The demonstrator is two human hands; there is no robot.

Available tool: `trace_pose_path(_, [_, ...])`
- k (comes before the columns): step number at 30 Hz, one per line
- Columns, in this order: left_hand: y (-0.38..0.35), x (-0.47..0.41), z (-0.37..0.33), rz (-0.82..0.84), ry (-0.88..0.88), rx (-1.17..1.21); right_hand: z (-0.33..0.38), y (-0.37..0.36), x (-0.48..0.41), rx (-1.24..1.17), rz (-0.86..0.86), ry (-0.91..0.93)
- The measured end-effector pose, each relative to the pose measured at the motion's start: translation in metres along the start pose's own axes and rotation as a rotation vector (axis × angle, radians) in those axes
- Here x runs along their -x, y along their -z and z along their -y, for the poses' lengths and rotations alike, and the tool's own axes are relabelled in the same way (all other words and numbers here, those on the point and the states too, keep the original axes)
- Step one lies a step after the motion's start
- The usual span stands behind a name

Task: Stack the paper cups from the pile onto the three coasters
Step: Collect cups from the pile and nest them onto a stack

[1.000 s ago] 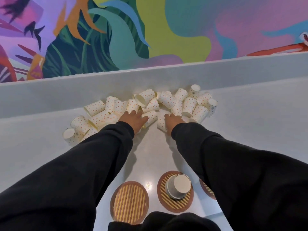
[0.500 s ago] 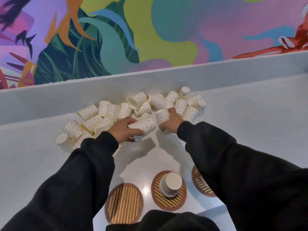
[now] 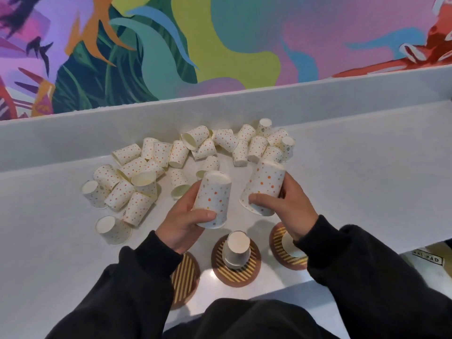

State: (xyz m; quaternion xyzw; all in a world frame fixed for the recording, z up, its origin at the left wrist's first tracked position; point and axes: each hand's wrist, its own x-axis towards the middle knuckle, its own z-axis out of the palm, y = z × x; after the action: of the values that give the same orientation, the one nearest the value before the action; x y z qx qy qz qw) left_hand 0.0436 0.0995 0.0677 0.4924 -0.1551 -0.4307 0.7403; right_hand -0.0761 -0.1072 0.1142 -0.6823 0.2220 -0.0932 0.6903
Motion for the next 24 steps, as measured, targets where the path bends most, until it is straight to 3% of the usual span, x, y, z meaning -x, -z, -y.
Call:
trace_pose_path(7, [-0.028,0.034,0.017,-0.221,-0.246,-0.501,-0.019,0.009,0.047,-0.063,-0.028,0.071])
trace_pose_path(13, [-0.049,0.040,0.052,-0.334,-0.185,-0.858,-0.044,0.021,0.064,0.018,-0.084,0.126])
trace_pose_path(24, [-0.041,0.018,0.111,-0.360,-0.082,-0.980,-0.058,0.014,0.061,0.126,-0.084,0.289])
